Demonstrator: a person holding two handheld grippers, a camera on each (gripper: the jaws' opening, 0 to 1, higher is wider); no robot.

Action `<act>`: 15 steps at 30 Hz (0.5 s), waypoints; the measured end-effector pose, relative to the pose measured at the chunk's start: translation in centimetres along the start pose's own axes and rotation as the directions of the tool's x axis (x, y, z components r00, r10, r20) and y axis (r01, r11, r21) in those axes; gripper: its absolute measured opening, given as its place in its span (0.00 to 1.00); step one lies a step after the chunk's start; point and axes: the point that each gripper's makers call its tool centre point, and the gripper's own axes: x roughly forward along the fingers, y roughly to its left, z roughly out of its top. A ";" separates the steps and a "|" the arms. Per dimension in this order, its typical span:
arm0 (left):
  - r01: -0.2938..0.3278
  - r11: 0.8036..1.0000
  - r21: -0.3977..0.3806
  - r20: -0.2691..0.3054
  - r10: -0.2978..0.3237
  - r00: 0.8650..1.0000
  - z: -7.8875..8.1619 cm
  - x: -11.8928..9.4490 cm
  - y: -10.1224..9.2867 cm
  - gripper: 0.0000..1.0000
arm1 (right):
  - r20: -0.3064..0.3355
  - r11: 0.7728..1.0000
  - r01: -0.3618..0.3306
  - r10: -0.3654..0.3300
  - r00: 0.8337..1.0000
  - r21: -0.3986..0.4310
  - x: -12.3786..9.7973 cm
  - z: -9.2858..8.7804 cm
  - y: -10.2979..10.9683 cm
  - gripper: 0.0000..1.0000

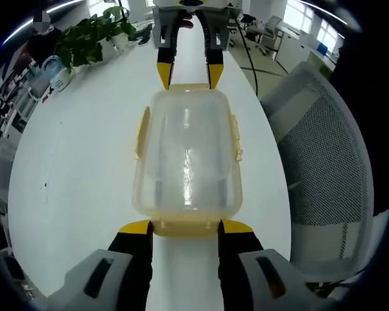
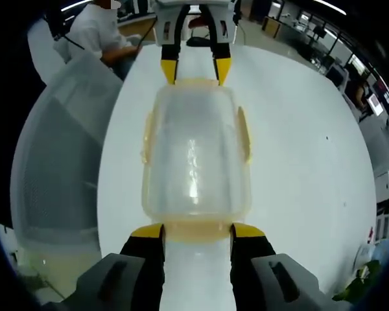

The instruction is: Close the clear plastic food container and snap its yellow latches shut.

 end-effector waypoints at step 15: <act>0.008 1.000 -0.001 -0.003 -0.008 1.000 1.2 0.5 0.1 0.39 | -0.003 1.000 -0.002 0.002 1.000 0.006 -0.3 -1.3 -0.3 0.38</act>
